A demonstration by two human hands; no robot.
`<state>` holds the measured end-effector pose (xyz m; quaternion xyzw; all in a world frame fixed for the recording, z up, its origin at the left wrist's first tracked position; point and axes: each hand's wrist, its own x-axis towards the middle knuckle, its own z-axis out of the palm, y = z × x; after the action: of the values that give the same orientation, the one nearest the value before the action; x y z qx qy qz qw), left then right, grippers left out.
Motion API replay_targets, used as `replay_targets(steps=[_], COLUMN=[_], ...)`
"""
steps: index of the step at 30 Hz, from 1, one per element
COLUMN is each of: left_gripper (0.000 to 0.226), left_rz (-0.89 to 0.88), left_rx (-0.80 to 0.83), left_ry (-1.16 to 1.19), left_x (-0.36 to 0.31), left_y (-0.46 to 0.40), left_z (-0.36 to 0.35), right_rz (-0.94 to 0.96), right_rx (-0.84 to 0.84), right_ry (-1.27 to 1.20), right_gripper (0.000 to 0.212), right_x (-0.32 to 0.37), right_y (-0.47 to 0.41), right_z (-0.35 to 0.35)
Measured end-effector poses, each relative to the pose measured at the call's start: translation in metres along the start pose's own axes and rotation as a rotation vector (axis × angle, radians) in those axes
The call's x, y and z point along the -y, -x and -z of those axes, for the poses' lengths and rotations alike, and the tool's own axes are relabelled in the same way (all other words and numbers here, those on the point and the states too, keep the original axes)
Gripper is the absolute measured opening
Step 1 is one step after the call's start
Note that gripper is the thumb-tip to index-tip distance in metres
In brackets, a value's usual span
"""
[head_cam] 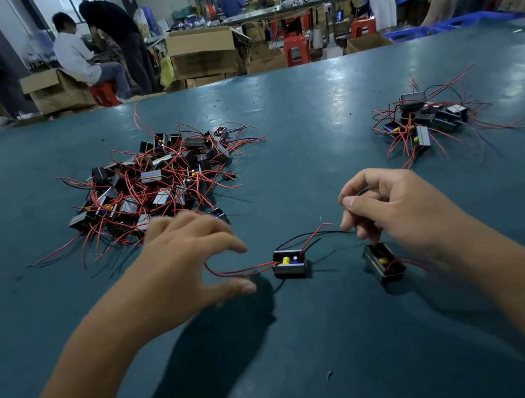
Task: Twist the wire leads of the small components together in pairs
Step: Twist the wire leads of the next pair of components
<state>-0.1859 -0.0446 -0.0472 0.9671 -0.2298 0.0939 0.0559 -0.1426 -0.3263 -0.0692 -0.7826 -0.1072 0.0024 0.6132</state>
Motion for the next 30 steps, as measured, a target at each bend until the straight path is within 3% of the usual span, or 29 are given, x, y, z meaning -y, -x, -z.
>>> replay_targets(steps=[3, 5, 8, 10, 16, 23, 30], left_gripper=[0.026, 0.014, 0.021, 0.017, 0.007, 0.012, 0.013], left_rz=[-0.124, -0.110, 0.061, 0.125, 0.136, 0.237, 0.300], left_rx=[-0.351, -0.278, -0.094, -0.072, -0.205, -0.217, -0.262], left_ry=[0.226, 0.403, 0.377, 0.378, 0.579, 0.951, 1.122], left_x=[-0.035, -0.059, -0.069, -0.064, -0.057, -0.053, -0.057], left_y=[-0.010, -0.028, -0.049, -0.053, -0.046, -0.045, -0.047], left_z=[0.007, -0.001, -0.030, -0.048, -0.064, -0.070, -0.081], right_rz=[-0.006, -0.006, -0.001, -0.001, -0.016, 0.031, 0.078], right_rx=[0.022, 0.044, 0.058, 0.061, 0.025, 0.005, 0.000], right_ry=[-0.007, 0.001, -0.003, -0.007, 0.013, 0.123, 0.147], right_gripper=[0.008, 0.008, 0.008, 0.008, 0.005, 0.009, 0.012], right_x=[-0.001, -0.002, -0.002, -0.004, -0.012, -0.016, -0.019], right_y=[0.001, 0.000, 0.000, 0.001, 0.000, 0.003, 0.003], right_z=[-0.002, -0.003, -0.003, -0.005, -0.012, -0.023, -0.027])
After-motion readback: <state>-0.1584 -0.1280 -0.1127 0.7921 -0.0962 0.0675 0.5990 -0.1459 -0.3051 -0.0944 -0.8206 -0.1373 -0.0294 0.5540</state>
